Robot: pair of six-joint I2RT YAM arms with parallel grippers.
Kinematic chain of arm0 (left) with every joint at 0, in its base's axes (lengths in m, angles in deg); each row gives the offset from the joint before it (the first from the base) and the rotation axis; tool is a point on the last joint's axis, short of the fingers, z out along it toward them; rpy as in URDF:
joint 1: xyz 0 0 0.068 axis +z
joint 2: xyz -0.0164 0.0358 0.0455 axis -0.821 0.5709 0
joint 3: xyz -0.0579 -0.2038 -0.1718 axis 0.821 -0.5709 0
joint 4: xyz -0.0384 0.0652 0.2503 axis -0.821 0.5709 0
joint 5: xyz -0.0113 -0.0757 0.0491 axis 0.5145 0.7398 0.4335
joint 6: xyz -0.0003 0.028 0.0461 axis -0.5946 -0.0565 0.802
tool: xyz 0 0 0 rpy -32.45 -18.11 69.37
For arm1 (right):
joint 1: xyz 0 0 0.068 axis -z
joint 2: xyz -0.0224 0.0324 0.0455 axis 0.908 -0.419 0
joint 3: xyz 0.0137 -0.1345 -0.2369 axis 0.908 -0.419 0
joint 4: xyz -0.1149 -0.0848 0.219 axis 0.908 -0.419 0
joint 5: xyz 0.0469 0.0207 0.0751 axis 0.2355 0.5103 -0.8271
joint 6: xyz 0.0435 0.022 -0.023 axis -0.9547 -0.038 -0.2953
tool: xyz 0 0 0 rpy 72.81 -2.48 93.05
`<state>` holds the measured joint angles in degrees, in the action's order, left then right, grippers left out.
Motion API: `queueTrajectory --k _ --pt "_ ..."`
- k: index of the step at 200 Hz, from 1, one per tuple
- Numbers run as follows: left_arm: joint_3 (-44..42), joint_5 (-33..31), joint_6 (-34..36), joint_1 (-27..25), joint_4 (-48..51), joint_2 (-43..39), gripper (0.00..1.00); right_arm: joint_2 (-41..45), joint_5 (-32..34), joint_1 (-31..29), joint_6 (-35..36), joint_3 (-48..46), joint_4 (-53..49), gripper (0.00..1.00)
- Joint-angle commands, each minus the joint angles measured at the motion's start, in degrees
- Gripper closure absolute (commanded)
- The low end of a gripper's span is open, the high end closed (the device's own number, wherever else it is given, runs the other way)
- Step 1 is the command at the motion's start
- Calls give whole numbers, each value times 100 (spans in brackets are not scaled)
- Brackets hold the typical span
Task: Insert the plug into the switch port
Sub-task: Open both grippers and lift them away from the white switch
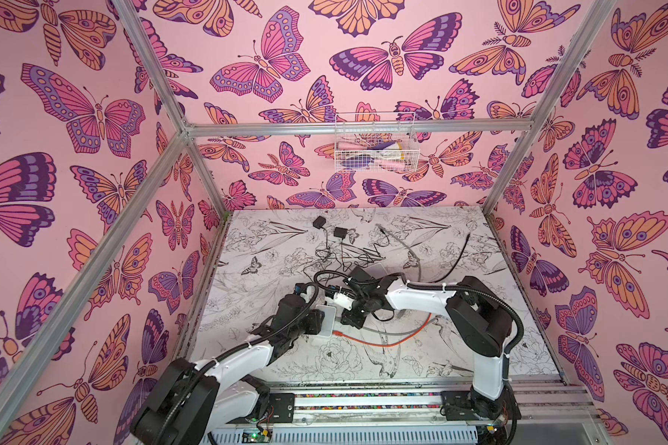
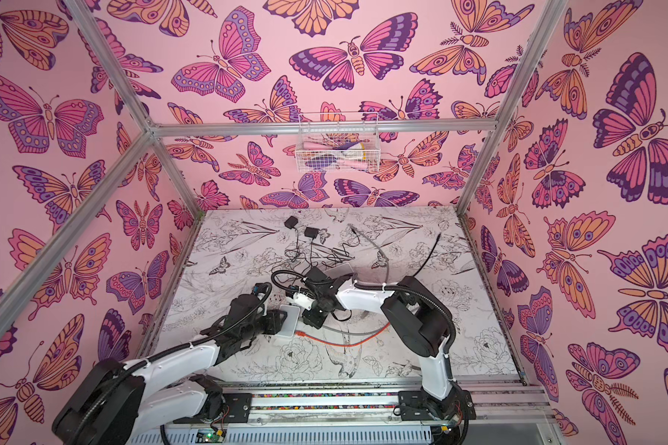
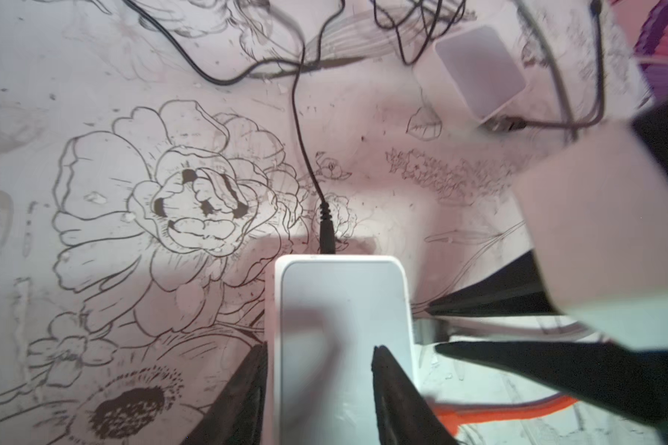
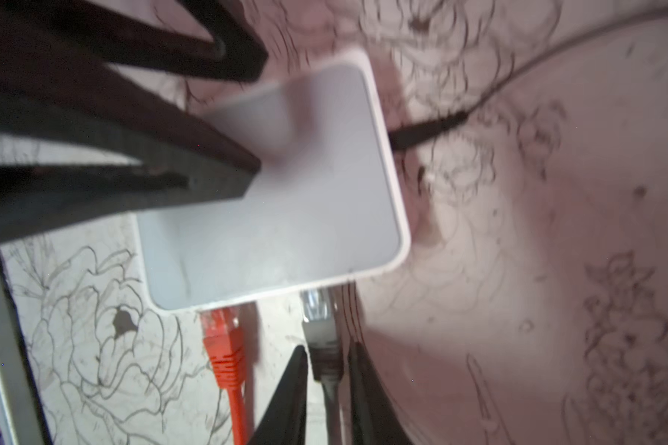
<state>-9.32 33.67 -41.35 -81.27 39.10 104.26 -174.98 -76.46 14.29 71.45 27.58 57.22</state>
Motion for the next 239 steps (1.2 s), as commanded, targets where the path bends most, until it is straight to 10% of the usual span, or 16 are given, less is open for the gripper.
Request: queueTrajectory --k 1,46,125,179,239 --pt "546 150 6 419 728 -442 47 302 -55 -65 -232 -104 593 70" --pt "1197 611 221 323 1341 -633 45 1102 962 -63 -416 -710 254 68" --pt "1125 38 -727 -2076 960 111 42 4304 3900 669 -1801 -1990 393 50" --pt "643 350 -1379 -2164 -442 1188 42 5915 3046 1709 -2839 -3125 1211 0" --pt "290 283 -1503 -1581 -568 1421 42 5963 3224 1710 -2899 -3029 784 1"
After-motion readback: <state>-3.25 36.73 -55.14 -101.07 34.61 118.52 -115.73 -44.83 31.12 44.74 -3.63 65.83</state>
